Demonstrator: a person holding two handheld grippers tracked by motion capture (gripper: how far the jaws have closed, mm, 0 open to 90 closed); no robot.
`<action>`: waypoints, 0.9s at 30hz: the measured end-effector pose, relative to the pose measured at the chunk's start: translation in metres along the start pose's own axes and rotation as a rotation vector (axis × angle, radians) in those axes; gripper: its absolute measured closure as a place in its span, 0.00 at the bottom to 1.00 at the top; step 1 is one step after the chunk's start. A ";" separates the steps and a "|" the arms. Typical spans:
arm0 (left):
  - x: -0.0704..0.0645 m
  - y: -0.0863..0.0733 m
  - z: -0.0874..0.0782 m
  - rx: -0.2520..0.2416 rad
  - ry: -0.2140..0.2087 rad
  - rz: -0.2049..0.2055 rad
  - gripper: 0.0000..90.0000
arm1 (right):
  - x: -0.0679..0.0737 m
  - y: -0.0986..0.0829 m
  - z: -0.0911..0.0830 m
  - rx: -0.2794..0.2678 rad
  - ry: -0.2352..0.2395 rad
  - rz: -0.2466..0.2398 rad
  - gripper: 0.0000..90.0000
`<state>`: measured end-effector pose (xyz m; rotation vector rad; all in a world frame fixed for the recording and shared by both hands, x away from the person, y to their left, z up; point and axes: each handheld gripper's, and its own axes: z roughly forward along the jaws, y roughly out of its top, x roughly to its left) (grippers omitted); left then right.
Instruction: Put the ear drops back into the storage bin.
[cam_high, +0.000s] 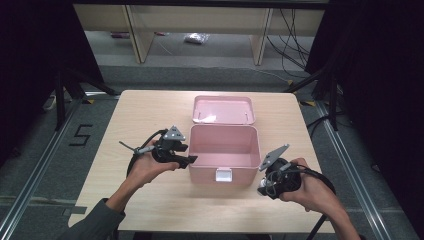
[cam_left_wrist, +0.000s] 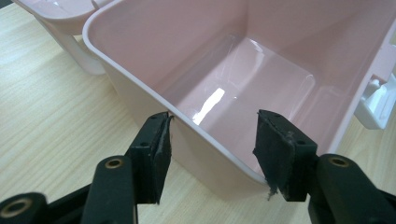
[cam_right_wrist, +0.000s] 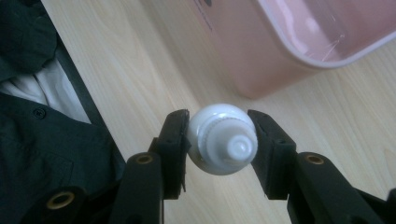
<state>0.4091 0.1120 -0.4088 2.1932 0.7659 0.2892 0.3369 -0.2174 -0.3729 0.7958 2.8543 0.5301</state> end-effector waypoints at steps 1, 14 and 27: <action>0.000 0.000 0.000 0.000 0.000 0.000 0.50 | 0.000 0.002 -0.001 -0.002 0.015 -0.003 0.67; 0.000 0.000 0.000 0.001 0.003 0.001 0.50 | 0.001 0.018 -0.011 0.000 0.033 -0.049 0.67; 0.000 0.000 0.000 -0.001 0.001 0.001 0.50 | 0.002 0.038 -0.032 -0.009 0.040 -0.090 0.67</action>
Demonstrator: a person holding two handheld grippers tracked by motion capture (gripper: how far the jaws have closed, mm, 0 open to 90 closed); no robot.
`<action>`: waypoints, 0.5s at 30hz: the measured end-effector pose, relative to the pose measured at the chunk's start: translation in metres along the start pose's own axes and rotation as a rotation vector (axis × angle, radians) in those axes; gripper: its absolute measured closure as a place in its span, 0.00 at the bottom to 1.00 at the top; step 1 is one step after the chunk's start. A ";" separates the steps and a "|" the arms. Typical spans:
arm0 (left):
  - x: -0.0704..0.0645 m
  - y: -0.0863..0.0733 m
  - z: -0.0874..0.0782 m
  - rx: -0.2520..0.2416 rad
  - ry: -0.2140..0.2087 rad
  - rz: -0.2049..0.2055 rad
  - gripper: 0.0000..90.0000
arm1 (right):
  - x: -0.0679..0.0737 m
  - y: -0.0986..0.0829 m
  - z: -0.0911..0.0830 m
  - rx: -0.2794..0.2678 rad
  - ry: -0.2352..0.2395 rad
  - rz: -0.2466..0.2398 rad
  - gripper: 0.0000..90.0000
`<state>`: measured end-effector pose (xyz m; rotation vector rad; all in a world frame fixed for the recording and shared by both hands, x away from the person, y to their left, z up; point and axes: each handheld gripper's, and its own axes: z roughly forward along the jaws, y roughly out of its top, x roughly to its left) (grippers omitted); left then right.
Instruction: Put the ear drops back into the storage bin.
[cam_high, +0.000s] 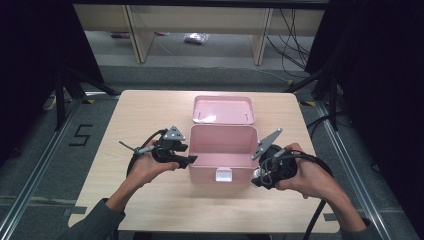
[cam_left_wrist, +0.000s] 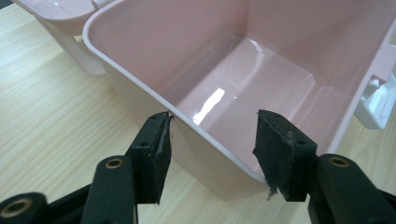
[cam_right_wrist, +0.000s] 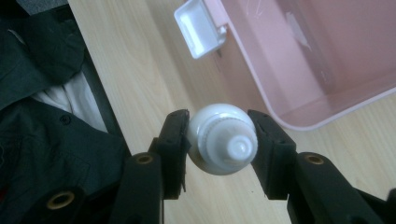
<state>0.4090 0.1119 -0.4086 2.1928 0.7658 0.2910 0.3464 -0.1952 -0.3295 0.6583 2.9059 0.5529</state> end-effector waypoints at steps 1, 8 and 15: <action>0.000 0.000 0.000 0.000 0.001 0.000 0.50 | 0.001 0.002 -0.002 -0.002 -0.001 0.010 0.67; 0.000 0.000 0.000 -0.001 -0.001 -0.001 0.50 | 0.000 0.016 -0.011 -0.004 -0.008 -0.020 0.67; 0.000 0.000 0.000 -0.001 -0.001 0.000 0.50 | -0.002 0.029 -0.013 -0.002 -0.010 -0.036 0.67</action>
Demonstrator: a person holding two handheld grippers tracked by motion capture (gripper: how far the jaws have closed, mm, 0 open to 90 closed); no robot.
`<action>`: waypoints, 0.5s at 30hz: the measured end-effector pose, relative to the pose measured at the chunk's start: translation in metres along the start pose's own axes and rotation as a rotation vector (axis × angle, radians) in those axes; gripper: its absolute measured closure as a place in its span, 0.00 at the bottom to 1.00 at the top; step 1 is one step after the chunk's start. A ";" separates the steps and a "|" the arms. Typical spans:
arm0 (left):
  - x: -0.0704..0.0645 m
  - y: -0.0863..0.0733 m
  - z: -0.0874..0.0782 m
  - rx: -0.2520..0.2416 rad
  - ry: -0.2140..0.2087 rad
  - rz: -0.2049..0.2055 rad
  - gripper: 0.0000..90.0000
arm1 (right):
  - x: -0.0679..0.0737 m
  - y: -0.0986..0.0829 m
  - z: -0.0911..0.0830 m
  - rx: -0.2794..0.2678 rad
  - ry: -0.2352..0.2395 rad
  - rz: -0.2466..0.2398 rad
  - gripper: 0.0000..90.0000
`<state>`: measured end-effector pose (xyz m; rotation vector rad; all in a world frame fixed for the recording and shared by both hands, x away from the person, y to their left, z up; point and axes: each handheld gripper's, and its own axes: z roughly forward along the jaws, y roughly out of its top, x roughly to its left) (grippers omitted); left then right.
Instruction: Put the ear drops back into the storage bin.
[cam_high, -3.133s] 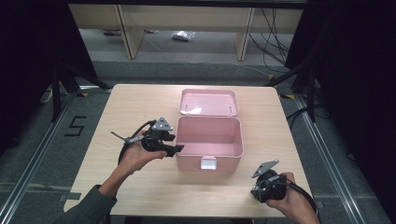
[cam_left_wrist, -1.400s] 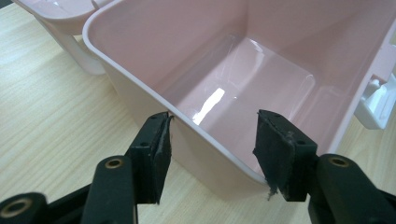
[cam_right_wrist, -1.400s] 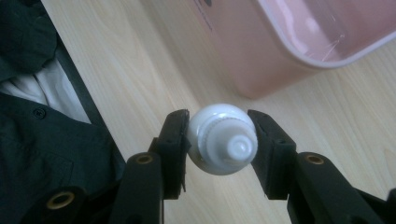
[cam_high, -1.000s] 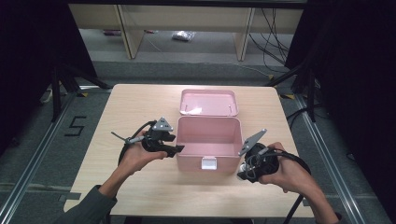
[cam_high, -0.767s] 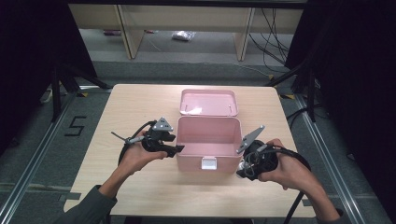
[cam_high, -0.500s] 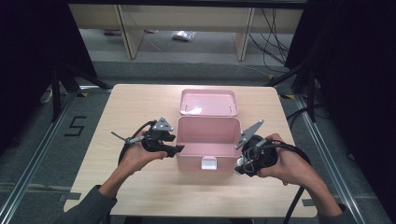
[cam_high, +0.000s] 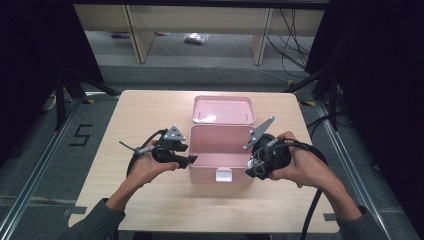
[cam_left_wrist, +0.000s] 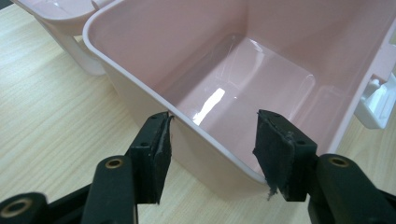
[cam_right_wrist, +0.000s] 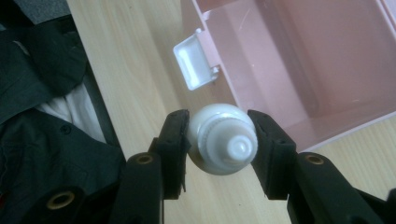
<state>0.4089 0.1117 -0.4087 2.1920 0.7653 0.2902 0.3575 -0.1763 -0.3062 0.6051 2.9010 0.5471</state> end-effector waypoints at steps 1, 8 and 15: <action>0.000 0.000 0.000 0.001 0.002 0.001 0.50 | -0.002 0.001 0.001 -0.003 -0.003 -0.012 0.67; 0.000 0.000 0.000 0.001 0.006 0.001 0.50 | -0.008 0.007 0.004 0.012 -0.003 -0.003 0.67; 0.000 0.000 0.000 0.000 -0.003 0.000 0.50 | -0.018 0.013 0.004 0.028 -0.018 0.034 0.67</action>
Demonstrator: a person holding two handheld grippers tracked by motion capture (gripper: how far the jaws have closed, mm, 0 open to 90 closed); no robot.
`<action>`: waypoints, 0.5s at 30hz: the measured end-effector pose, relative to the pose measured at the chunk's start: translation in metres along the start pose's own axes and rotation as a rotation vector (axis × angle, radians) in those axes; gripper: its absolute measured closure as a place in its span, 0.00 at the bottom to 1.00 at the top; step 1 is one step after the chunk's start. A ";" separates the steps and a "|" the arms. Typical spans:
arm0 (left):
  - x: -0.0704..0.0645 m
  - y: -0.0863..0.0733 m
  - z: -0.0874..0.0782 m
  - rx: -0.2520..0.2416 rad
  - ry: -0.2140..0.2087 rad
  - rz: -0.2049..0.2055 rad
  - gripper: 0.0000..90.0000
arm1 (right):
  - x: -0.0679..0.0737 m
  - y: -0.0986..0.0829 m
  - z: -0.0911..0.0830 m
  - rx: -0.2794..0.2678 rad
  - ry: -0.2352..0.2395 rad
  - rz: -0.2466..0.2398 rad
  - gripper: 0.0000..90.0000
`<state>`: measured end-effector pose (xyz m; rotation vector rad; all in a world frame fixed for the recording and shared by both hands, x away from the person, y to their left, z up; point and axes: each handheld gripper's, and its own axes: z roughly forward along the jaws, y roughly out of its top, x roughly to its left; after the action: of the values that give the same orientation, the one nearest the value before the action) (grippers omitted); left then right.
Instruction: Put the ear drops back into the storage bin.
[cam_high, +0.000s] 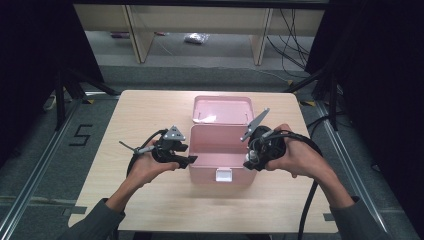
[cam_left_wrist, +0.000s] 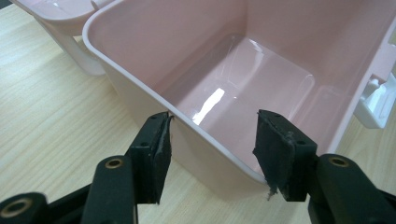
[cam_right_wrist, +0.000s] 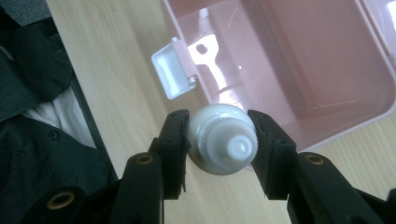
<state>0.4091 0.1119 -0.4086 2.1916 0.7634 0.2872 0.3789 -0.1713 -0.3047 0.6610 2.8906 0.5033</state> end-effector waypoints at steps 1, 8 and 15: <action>0.000 0.000 0.000 0.000 0.000 -0.002 0.50 | -0.002 0.001 0.001 -0.002 0.002 -0.007 0.67; 0.000 0.000 0.000 0.000 0.003 -0.001 0.50 | -0.013 0.008 0.007 0.009 -0.007 0.005 0.67; 0.000 0.000 0.000 0.000 -0.001 0.000 0.50 | -0.020 0.013 0.021 0.033 0.000 0.002 0.67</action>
<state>0.4094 0.1121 -0.4086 2.1912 0.7632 0.2857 0.4059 -0.1632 -0.3193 0.6683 2.9048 0.4567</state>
